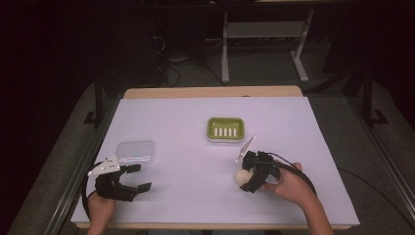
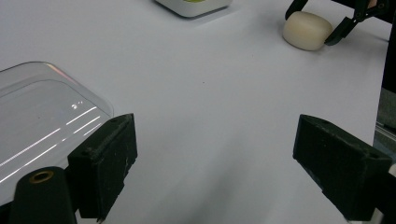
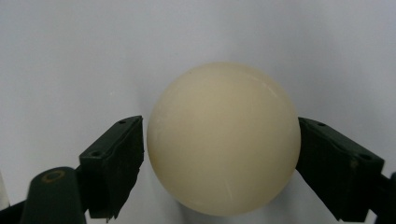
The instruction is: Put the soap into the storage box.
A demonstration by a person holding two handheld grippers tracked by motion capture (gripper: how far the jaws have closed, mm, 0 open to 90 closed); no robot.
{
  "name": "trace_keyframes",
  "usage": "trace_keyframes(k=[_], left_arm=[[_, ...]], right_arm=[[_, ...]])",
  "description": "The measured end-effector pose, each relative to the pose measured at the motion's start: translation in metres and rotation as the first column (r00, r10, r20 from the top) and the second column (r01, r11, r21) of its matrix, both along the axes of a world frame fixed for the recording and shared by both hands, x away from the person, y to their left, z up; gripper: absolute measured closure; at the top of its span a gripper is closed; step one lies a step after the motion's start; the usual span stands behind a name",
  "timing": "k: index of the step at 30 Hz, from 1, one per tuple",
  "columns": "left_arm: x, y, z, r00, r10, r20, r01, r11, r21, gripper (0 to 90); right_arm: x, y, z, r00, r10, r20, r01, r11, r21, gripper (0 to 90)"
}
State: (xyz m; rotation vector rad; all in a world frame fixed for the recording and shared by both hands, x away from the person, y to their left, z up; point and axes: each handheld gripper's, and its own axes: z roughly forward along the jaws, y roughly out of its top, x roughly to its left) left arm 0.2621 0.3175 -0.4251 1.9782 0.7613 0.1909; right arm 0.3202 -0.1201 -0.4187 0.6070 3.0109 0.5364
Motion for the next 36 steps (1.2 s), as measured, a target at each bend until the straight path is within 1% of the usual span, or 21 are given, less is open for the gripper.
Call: trace_keyframes(k=[21, 36], left_arm=[[-0.0002, -0.0001, 0.0001, 1.0000, 0.001, -0.001, -0.001, 1.0000, -0.006, 12.9], [-0.0002, 0.0000, 0.0002, 1.0000, 0.001, -0.002, -0.001, 1.0000, -0.007, 12.9]], right_arm=[[-0.0013, 0.0069, -0.0051, 0.9998, 0.016, 0.012, -0.015, 0.999, -0.034, 19.2], [-0.0009, 0.0076, -0.0061, 0.9997, 0.015, 0.020, -0.014, 0.999, -0.040, 23.1]])
